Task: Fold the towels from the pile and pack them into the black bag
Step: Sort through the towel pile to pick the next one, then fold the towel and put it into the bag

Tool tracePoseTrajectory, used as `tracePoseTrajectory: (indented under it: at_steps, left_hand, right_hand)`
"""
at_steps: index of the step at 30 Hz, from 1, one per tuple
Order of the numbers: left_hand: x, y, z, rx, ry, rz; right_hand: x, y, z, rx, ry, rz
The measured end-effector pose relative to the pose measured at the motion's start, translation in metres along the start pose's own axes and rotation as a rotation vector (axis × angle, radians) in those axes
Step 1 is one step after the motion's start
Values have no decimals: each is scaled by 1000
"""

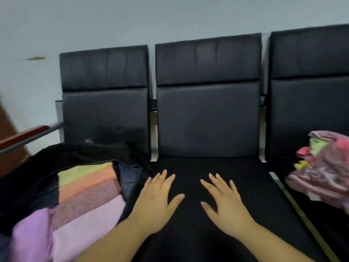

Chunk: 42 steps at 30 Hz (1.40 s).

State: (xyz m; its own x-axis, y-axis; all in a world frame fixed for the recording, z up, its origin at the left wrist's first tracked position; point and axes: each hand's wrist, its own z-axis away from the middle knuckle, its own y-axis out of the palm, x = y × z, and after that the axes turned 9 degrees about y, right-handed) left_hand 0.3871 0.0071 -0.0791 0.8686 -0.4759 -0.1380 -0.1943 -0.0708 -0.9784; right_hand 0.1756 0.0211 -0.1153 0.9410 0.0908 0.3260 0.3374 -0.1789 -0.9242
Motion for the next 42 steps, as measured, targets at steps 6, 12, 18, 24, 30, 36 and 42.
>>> tracePoseTrajectory:
  at_steps: [6, 12, 18, 24, 30, 36, 42]
  left_hand:
    - [-134, 26, -63, 137, 274, 43]
    - [-244, 40, -106, 196, 449, 131]
    - [-325, 48, -151, 102, 603, 226]
    - [-364, 51, -182, 61, 523, 331]
    - [-377, 71, -199, 87, 378, 401]
    - [-375, 80, -196, 30, 285, 688]
    - [-377, 62, -185, -192, 470, 715]
  right_hand:
    - [-122, -65, 36, -266, 271, -8]
    - [-203, -112, 75, -425, 512, -136]
    - [-267, -149, 98, -544, 694, -130]
    - [-291, -152, 97, -615, 631, -228]
    - [-291, -151, 83, -645, 610, -354]
    - [-296, -148, 69, -626, 766, -447]
    - [-295, -154, 71, -684, 806, -671]
